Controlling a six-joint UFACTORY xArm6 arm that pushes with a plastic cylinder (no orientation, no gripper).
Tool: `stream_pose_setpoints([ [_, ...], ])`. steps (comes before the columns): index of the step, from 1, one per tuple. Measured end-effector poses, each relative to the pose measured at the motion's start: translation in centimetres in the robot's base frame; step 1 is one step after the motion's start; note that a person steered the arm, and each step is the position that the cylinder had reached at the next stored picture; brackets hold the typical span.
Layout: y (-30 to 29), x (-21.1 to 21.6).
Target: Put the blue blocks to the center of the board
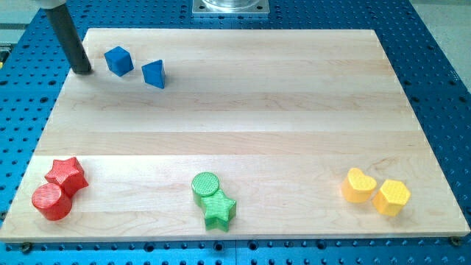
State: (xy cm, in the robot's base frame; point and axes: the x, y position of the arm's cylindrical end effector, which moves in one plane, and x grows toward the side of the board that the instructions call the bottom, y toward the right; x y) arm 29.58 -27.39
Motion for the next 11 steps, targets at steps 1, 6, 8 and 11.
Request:
stream_pose_setpoints([
  [1,3.5,-0.7],
  [6,9.9,-0.7],
  [8,18.4,-4.5],
  [11,18.1,0.9],
])
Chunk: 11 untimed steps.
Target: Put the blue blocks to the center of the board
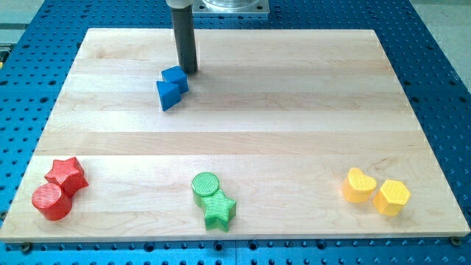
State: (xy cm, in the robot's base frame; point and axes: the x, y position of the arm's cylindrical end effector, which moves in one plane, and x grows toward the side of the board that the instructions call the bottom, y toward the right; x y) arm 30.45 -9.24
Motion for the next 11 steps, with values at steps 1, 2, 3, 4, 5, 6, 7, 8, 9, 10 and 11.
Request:
stream_pose_setpoints([
  [1,-1.5,3.2],
  [2,2.0,9.2],
  [3,-2.1,4.5],
  [4,-8.7,7.3],
  [5,-7.4,12.4],
  [6,-0.7,15.0],
  [7,3.8,14.9],
  [8,-2.4,14.5],
  [9,-3.1,12.7],
  [10,-2.0,10.5],
  [11,3.1,10.7],
])
